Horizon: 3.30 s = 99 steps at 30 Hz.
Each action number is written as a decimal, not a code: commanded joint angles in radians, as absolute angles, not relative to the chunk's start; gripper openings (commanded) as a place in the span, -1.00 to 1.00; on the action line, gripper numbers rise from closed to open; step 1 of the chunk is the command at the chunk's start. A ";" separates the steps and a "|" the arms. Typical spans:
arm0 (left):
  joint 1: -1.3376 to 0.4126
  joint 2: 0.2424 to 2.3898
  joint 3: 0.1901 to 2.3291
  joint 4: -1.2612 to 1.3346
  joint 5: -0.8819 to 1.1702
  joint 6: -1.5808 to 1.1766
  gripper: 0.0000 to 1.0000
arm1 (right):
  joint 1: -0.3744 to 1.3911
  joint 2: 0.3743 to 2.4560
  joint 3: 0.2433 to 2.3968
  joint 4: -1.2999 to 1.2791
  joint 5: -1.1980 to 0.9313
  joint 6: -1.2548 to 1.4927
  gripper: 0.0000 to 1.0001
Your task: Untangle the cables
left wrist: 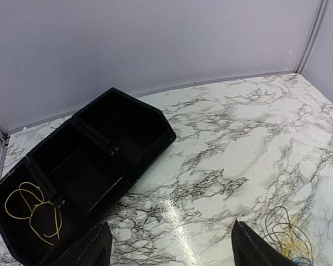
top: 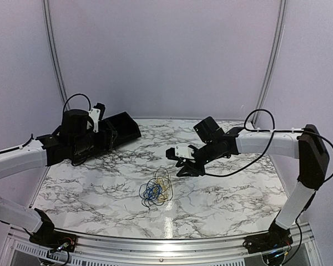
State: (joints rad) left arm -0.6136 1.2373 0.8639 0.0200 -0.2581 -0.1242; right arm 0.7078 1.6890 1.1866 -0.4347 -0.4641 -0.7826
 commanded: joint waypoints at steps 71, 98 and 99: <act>-0.795 1.187 0.589 0.401 0.069 -0.342 0.53 | 0.804 1.789 1.502 -0.558 -0.448 -0.581 -1.00; -0.928 1.535 0.651 0.813 -0.166 -0.443 0.23 | 0.802 1.771 1.581 -0.573 -0.549 -0.409 -1.00; -0.928 1.561 0.667 0.818 -0.167 -0.446 0.23 | 0.802 1.770 1.578 -0.570 -0.558 -0.407 -1.00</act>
State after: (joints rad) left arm -0.9237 1.4902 0.6037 0.7601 -0.1074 -0.4248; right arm 0.8082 1.7824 1.5539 -0.5789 -0.5083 -0.4343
